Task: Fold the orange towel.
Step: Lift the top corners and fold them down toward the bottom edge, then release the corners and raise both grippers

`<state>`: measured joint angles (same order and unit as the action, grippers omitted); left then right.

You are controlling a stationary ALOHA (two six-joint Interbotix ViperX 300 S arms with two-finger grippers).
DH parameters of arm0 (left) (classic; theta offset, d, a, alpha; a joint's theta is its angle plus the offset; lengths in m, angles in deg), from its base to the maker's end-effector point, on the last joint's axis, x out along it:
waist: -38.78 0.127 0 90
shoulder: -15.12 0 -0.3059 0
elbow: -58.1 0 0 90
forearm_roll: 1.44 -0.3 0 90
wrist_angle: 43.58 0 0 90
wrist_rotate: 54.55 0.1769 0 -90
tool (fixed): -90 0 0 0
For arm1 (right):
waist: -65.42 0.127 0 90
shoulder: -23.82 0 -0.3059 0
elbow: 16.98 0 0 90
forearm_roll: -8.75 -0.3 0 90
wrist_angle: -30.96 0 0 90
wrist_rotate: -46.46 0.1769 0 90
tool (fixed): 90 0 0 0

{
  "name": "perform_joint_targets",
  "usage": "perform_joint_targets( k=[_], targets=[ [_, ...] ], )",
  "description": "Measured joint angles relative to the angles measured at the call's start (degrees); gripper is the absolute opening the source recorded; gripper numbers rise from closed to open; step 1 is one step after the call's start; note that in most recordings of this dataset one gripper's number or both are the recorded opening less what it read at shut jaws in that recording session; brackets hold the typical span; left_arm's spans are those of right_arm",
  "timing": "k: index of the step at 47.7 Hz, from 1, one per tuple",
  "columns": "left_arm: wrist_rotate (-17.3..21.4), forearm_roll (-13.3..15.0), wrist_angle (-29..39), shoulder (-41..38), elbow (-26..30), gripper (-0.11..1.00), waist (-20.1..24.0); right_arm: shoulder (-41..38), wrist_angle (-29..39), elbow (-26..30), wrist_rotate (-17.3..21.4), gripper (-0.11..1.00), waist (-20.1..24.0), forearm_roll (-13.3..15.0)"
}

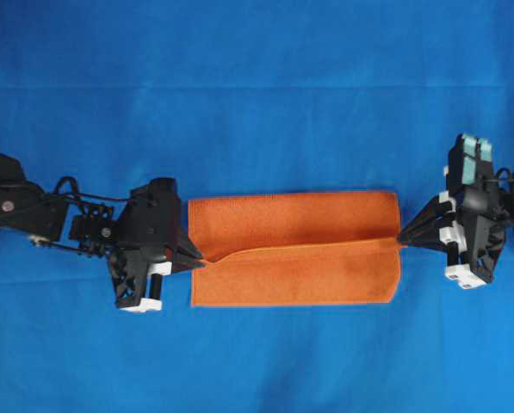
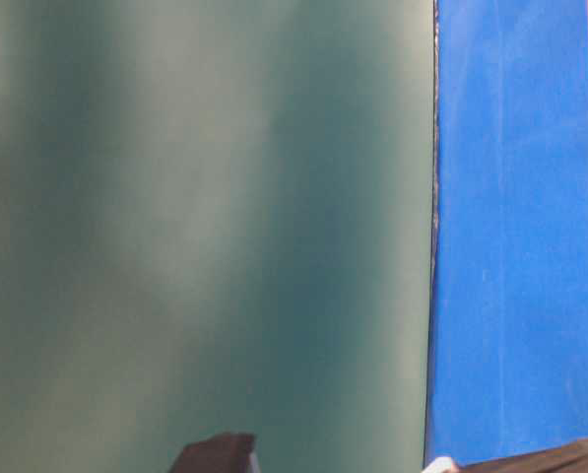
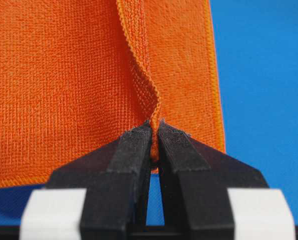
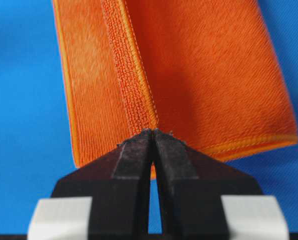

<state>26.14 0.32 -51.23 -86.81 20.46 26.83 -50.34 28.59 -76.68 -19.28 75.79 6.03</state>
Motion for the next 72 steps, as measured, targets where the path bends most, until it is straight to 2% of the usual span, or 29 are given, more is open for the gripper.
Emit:
perform_joint_targets(
  k=[18,35,39,45,47,48,51,53,57,64,72],
  targets=[
    [-1.1,0.0,0.2,-1.2,0.4,0.01,-4.3,-8.6,-4.0,3.0,3.0,0.01,6.2,0.0],
    [-1.1,0.0,0.0,-4.0,1.1,0.02,-3.7,-10.4,-4.0,4.1,3.1,0.01,6.6,0.0],
    [-1.2,0.0,0.0,-4.3,1.4,0.1,-3.6,-10.4,-4.1,4.1,3.3,0.01,6.6,0.0],
    [-1.2,0.0,0.0,-4.3,1.6,0.37,-3.4,-10.4,-4.1,4.2,4.6,0.02,6.9,0.0],
    [-1.2,0.0,0.1,-4.3,1.7,0.49,-3.6,-10.4,-4.1,4.4,5.3,0.09,7.3,0.0],
    [-1.2,0.0,0.1,-4.3,1.7,0.57,-3.4,-10.4,-4.1,4.5,5.4,0.15,7.5,0.0],
    [-1.2,0.0,0.4,-4.2,1.7,0.69,-3.6,-10.4,-4.0,4.8,6.0,0.34,8.2,0.0],
    [-1.2,0.0,0.6,-4.0,1.7,0.72,-3.4,-10.4,-4.0,5.0,6.0,0.46,8.5,0.0],
    [-0.4,0.0,1.8,-2.4,1.7,0.69,-3.4,-10.2,-4.0,5.2,5.6,0.65,8.8,0.0],
    [1.8,0.0,3.8,1.2,1.7,0.67,-1.7,-7.7,-2.2,5.2,4.8,0.58,7.6,1.1],
    [6.7,-0.1,4.0,2.8,1.7,0.67,4.0,-3.5,2.2,5.1,4.4,0.6,-0.3,4.7]
  ],
)
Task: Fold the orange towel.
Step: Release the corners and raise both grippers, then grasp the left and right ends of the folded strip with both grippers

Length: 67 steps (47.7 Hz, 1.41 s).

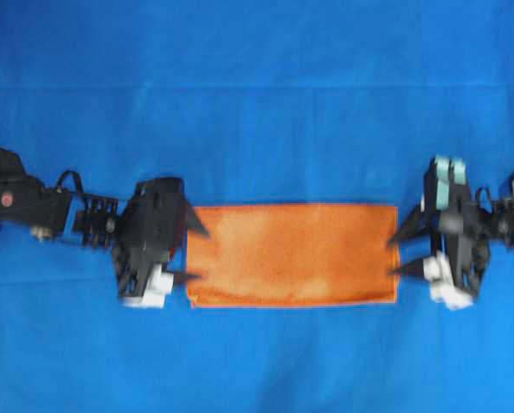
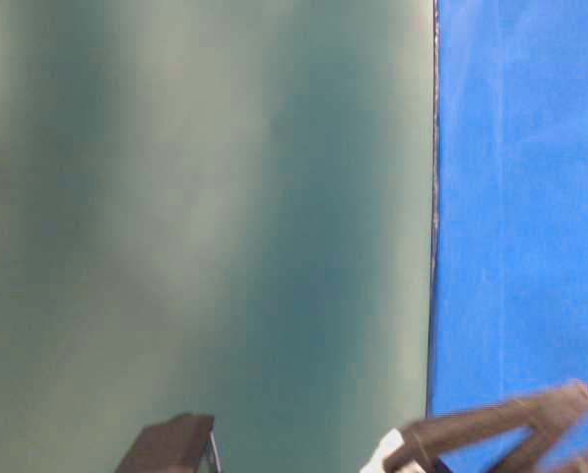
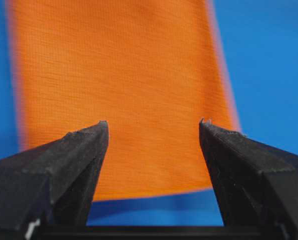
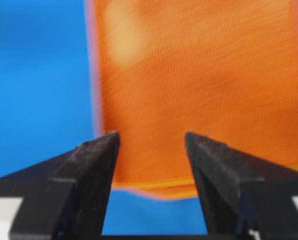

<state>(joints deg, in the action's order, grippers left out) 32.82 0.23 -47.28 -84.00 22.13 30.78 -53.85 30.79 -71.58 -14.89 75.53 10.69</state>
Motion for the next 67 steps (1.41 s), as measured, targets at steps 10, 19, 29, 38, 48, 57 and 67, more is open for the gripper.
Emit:
perform_joint_targets(
  k=[10,19,29,38,48,57,67],
  targets=[
    [3.0,0.0,0.4,0.0,0.0,0.66,6.0,1.8,4.7,0.1,-0.2,0.6,-11.4,5.5],
    [3.2,0.0,0.1,-0.4,0.0,0.66,8.3,0.7,5.4,0.0,-0.2,0.6,-14.4,7.8],
    [3.2,0.0,-0.4,-4.7,0.0,0.66,9.0,-4.6,4.5,0.1,-0.2,0.6,-14.4,8.0],
    [2.5,0.0,-0.4,-7.7,0.1,0.66,9.0,-10.6,1.8,0.0,0.4,0.59,-14.4,7.9],
    [1.8,0.0,-0.4,-9.4,0.0,0.64,8.9,-13.0,0.8,0.3,0.4,0.57,-14.3,7.8],
    [-0.9,-0.1,2.1,-9.3,0.7,0.42,9.0,-13.1,0.7,0.4,0.6,0.43,-13.7,7.7],
    [-1.8,-0.1,7.5,-9.3,2.9,0.02,7.1,-13.2,0.7,1.0,0.7,0.02,-10.5,7.7]
  ],
)
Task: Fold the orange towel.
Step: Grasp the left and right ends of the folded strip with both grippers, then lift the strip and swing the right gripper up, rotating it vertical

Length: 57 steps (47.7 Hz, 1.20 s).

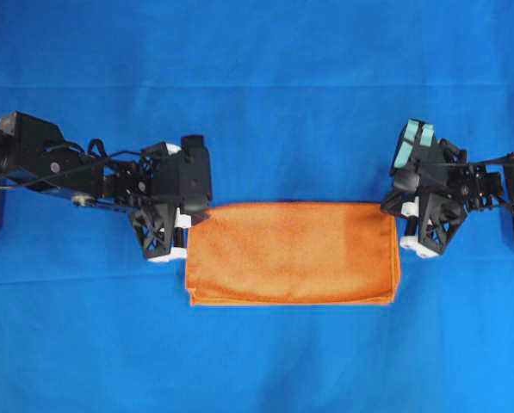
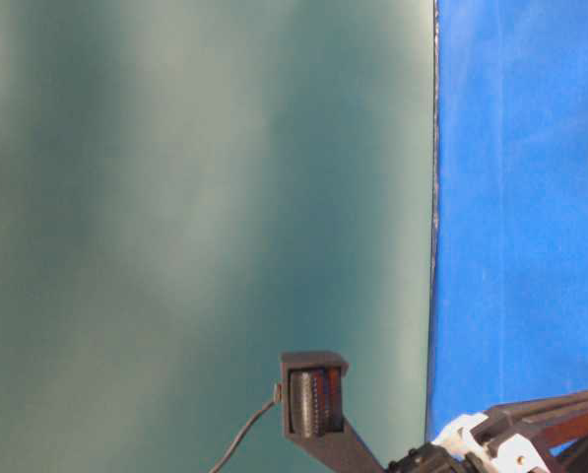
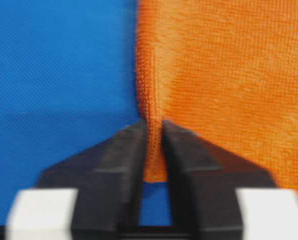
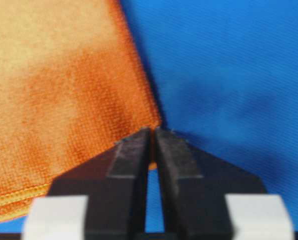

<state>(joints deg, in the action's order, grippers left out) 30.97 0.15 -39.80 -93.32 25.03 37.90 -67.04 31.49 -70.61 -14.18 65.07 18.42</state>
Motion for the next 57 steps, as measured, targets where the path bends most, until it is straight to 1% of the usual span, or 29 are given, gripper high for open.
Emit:
perform_joint_targets(
  k=[7,17,24,29,36,47,53,57],
  targets=[
    [-0.2,0.0,4.0,-0.1,1.7,0.02,0.0,0.0,0.1,0.3,0.0,0.02,0.6,-0.1],
    [-0.2,0.1,5.9,0.2,2.3,0.02,-0.1,1.7,0.2,0.2,0.0,0.02,0.7,0.0],
    [-0.3,0.0,6.5,1.7,2.3,0.02,-0.2,4.6,1.2,0.3,0.0,0.02,0.7,-0.1],
    [-0.3,0.0,8.8,4.7,2.8,0.02,-0.2,8.0,3.8,0.6,-0.2,0.02,0.7,0.0],
    [-0.2,0.1,12.0,10.4,4.2,0.02,-0.3,15.0,8.9,1.9,-0.6,0.02,0.8,0.1],
    [0.0,0.0,13.7,17.1,4.4,0.02,-0.2,26.3,16.3,3.7,-0.6,0.02,0.8,1.1],
    [0.4,0.0,14.5,20.0,4.4,0.01,-0.3,31.6,18.3,3.9,-0.6,0.02,0.8,2.0],
    [0.4,0.0,14.5,21.6,4.3,0.01,-0.3,33.4,18.5,3.9,-0.6,0.02,0.7,2.6]
  ],
)
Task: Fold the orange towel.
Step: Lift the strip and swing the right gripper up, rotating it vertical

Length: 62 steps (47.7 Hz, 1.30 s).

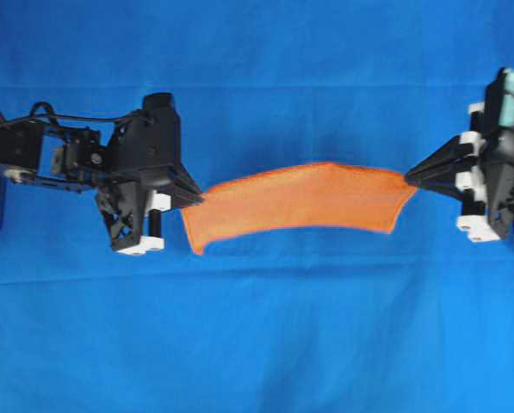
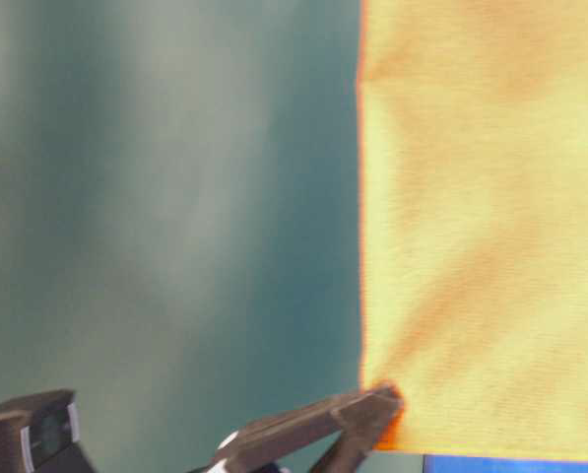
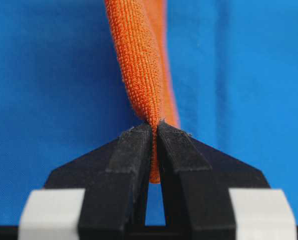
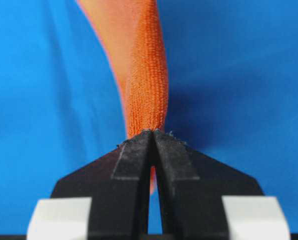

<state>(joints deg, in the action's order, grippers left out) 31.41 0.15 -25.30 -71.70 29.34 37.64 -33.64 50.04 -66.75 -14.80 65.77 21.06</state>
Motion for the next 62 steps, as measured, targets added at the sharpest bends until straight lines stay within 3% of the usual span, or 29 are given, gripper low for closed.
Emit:
perform_joint_targets(
  k=[11,20,29,42,52,62],
  targets=[
    [-0.2,0.0,-0.3,0.6,-0.2,0.02,0.0,-1.4,-0.4,0.0,0.0,0.02,-3.3,1.6],
    [-0.3,0.0,-3.3,0.3,-0.3,0.01,-1.3,-6.5,-2.4,0.4,0.0,0.02,-9.6,3.3],
    [0.0,0.0,-8.7,-2.7,-0.4,0.02,-3.3,-12.6,-6.7,2.8,-0.2,0.02,-17.8,6.9],
    [1.9,0.0,-16.0,-8.3,1.0,0.01,-4.2,-23.7,-12.7,10.9,-0.3,0.02,-26.0,12.4],
    [6.9,0.0,-18.2,-12.4,4.8,0.01,-4.5,-32.4,-14.2,20.0,-0.4,0.02,-27.5,16.3],
    [12.9,0.0,-18.4,-14.1,7.5,0.02,-5.0,-39.2,-14.2,27.9,-0.4,0.02,-27.4,18.5]
  ],
)
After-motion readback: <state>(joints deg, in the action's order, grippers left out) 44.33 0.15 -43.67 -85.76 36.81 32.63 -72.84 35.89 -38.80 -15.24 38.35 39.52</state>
